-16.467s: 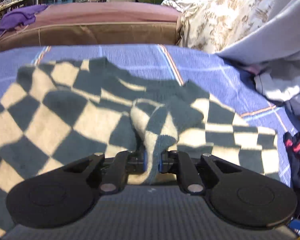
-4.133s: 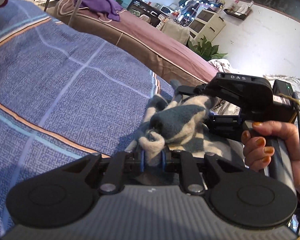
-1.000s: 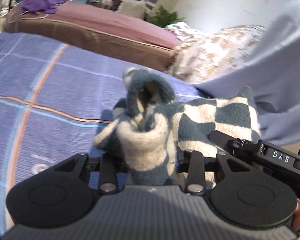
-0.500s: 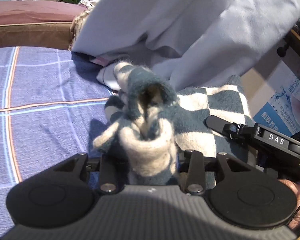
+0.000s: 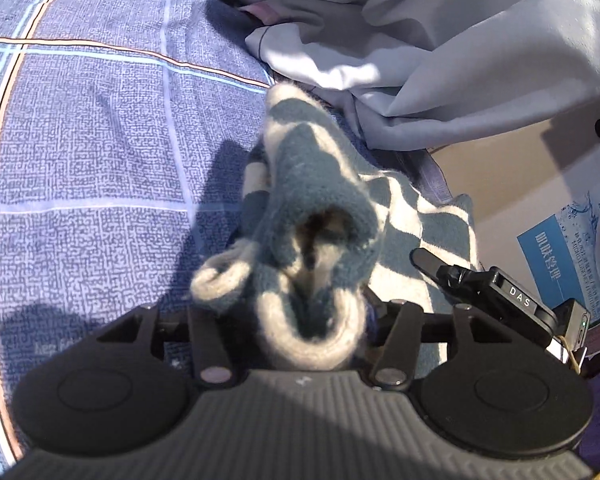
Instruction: Fold small clothes
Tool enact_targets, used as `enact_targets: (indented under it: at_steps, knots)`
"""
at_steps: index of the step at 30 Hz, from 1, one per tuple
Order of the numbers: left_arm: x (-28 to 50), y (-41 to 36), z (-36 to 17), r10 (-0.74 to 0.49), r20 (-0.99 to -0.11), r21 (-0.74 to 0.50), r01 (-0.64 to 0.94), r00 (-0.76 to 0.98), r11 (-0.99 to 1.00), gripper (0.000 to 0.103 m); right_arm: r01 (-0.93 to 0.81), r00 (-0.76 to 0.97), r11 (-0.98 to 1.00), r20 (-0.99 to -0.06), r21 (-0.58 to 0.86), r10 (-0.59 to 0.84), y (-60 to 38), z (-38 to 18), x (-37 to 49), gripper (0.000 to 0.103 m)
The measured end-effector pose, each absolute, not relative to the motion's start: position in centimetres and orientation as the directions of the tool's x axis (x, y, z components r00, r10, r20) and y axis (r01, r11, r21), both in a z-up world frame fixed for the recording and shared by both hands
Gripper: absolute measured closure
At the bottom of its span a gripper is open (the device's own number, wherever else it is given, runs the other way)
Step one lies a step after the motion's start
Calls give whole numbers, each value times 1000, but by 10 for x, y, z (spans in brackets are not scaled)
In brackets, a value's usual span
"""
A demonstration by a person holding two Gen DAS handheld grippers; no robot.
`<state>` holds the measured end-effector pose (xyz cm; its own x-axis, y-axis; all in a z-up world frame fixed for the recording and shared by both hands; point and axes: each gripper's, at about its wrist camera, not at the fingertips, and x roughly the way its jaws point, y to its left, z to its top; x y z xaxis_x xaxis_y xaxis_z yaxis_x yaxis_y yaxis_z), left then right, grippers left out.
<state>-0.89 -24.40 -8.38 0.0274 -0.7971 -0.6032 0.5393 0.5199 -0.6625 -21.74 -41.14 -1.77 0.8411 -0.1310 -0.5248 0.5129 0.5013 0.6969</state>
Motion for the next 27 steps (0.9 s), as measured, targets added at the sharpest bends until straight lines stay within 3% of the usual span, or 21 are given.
enact_targets:
  at_steps: [3, 4, 5, 9, 12, 18, 20, 23, 27]
  knots:
    - [5, -240, -86, -792, -610, -671, 514, 27, 534, 33, 520, 839, 499, -524, 693, -147, -402, -14, -209, 20]
    - [11, -239, -88, -778, -627, -657, 511, 37, 554, 20, 527, 835, 495, -528, 691, -153, -400, -12, -208, 16]
    - [14, -235, -87, -766, -641, -642, 512, 49, 571, 14, 539, 828, 493, -537, 683, -162, -403, -10, -214, 13]
    - [29, -210, -78, -751, -649, -598, 528, 122, 602, 14, 614, 772, 545, -578, 571, -264, -395, 14, -221, 1]
    - [34, -194, -59, -720, -661, -519, 564, 212, 642, 14, 680, 710, 604, -579, 415, -401, -378, 35, -217, 0]
    - [-2, -202, 4, -794, -516, -316, 791, 321, 525, 20, 577, 746, 805, -490, 137, -451, -325, 67, -214, 1]
    - [-20, -221, 12, -812, -508, -230, 863, 287, 449, 29, 491, 768, 871, -485, 24, -419, -312, 68, -212, 28]
    - [-36, -244, 9, -808, -550, -172, 919, 210, 356, 41, 394, 760, 917, -541, -56, -359, -313, 52, -208, 51]
    - [-41, -261, -22, -735, -655, -136, 928, 178, 346, 43, 404, 717, 913, -598, -63, -359, -317, 26, -221, 53]
